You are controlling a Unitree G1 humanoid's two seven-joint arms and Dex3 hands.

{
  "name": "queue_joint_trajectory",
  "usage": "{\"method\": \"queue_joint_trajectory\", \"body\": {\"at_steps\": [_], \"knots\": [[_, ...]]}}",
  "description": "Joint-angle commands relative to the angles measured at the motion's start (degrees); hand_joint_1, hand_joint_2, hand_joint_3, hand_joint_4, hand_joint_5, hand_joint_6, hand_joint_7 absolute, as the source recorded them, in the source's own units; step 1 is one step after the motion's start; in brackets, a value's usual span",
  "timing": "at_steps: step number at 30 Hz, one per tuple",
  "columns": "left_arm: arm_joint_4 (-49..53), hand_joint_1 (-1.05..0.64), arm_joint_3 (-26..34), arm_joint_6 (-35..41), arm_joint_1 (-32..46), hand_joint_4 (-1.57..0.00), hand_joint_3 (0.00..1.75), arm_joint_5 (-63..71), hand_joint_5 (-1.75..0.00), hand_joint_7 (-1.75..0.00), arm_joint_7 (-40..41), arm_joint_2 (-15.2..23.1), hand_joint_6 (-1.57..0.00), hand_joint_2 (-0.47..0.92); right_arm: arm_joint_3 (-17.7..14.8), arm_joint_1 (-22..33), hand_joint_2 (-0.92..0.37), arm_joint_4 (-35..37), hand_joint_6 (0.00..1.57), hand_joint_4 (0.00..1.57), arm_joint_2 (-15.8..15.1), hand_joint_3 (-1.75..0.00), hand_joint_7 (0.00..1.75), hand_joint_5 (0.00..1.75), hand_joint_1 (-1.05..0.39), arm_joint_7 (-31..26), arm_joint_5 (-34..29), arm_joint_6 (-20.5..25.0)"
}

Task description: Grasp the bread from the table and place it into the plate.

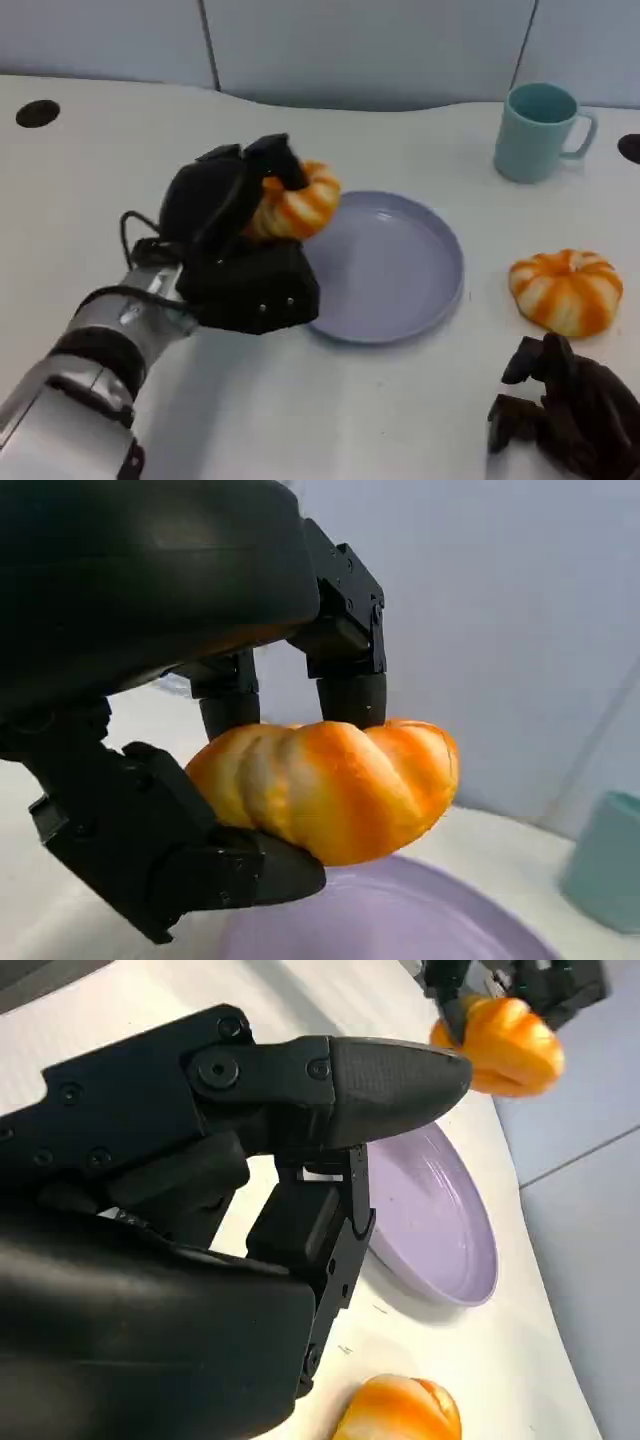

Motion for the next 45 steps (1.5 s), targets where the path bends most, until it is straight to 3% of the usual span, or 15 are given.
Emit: {"method": "queue_joint_trajectory", "body": {"at_steps": [1,11,14,19,23,29,31,33,35,37,38,40,42,43,45], "knots": [[-0.4,-0.07,-1.6,-2.5,-1.9,-0.86,1.33,1.2,-1.75,-1.75,0.8,-0.2,-0.67,0.34,0.0,0.6,-0.92,1.4,1.11,1.22,-0.4,-0.43,1.12,1.21,-0.45,-0.4,-0.4,0.8],[1.1,-0.17,-4.4,-5.0,-4.2,-0.94,1.42,1.8,-1.75,-1.75,-10.0,-2.6,-0.78,0.41,0.3,0.9,-0.92,1.2,1.11,1.22,-0.2,-0.44,1.13,1.21,-0.45,-0.4,-0.8,0.3],[1.2,-0.22,-5.8,-4.2,-4.8,-0.93,1.30,3.4,-1.75,-1.75,-11.3,-2.7,-0.77,0.50,0.3,0.8,-0.92,1.6,1.11,1.22,-0.1,-0.44,1.13,1.21,-0.45,-0.1,-0.8,-0.3],[1.3,-0.23,-9.2,-1.9,-5.2,-0.94,1.23,6.8,-1.75,-1.75,-9.4,-3.3,-0.77,0.50,0.4,0.9,-0.92,1.3,1.10,1.22,-0.1,-0.44,1.13,1.21,-0.45,-0.1,-0.8,0.1],[1.6,-0.26,-10.0,0.4,-5.4,-0.92,1.13,7.7,-1.75,-1.75,-9.8,-3.9,-0.74,0.60,0.7,0.8,-0.92,1.2,1.09,1.22,-0.1,-0.45,1.13,1.21,-0.45,-0.1,-1.0,0.2],[1.7,-0.23,-10.8,1.7,-5.6,-0.90,1.09,8.4,-1.75,-1.75,-9.6,-4.5,-0.74,0.61,1.0,0.9,-0.92,0.7,1.08,1.22,0.0,-0.48,1.16,1.22,-0.45,-0.7,-1.1,0.5],[1.9,-0.24,-11.5,2.8,-6.2,-0.81,0.97,8.8,-1.62,-1.26,-10.3,-4.8,-0.79,0.65,0.8,1.0,-0.92,0.6,1.08,1.21,0.2,-0.47,1.16,1.22,-0.44,-1.0,-0.8,0.9],[1.9,-0.28,-11.8,3.0,-6.3,-0.73,0.54,8.7,-1.39,-0.79,-10.4,-4.9,-0.80,0.80,0.7,1.1,-0.92,0.3,1.07,1.21,0.4,-0.45,1.16,1.21,-0.44,-1.3,-0.6,1.3],[1.9,-0.29,-11.8,3.9,-6.5,-0.70,0.33,8.6,-1.30,-0.60,-11.6,-5.0,-0.82,0.90,0.7,1.1,-0.92,0.1,1.07,1.21,0.5,-0.44,1.16,1.22,-0.44,-1.5,-0.5,1.5],[2.0,-0.32,-11.8,4.9,-6.7,-0.50,0.28,8.6,-0.84,-0.30,-13.2,-5.2,-0.62,0.92,0.6,1.1,-0.92,-0.1,1.07,1.21,0.5,-0.45,1.17,1.22,-0.43,-1.7,-0.5,1.7],[2.0,-0.32,-12.4,5.8,-6.9,-0.47,0.27,9.3,-0.77,-0.26,-13.5,-5.2,-0.60,0.92,0.7,1.1,-0.92,0.0,1.07,1.21,0.4,-0.45,1.17,1.22,-0.43,-1.6,-0.5,1.6],[1.9,-0.42,-13.2,6.8,-7.0,-0.20,0.18,10.2,-0.55,-0.10,-13.5,-5.3,-0.39,0.92,0.7,1.1,-0.92,0.1,1.07,1.21,0.3,-0.45,1.17,1.22,-0.43,-1.4,-0.6,1.5],[1.9,-0.44,-14.2,7.8,-7.3,-0.15,0.16,10.9,-0.50,-0.07,-13.7,-5.3,-0.34,0.92,0.7,1.2,-0.92,-0.1,1.07,1.21,0.3,-0.44,1.17,1.21,-0.44,-1.6,-0.6,1.7],[1.9,-0.55,-14.8,8.3,-7.4,-0.06,0.16,11.3,-0.44,-0.04,-13.9,-5.3,-0.24,0.92,0.7,1.3,-0.92,-0.3,1.07,1.21,0.3,-0.43,1.17,1.22,-0.44,-1.8,-0.7,1.8],[1.9,-0.62,-15.3,9.0,-7.6,-0.02,0.17,11.6,-0.40,-0.02,-14.4,-5.2,-0.19,0.92,0.7,1.2,-0.92,-0.1,1.07,1.21,0.3,-0.42,1.17,1.22,-0.45,-1.7,-0.8,1.5]]}}
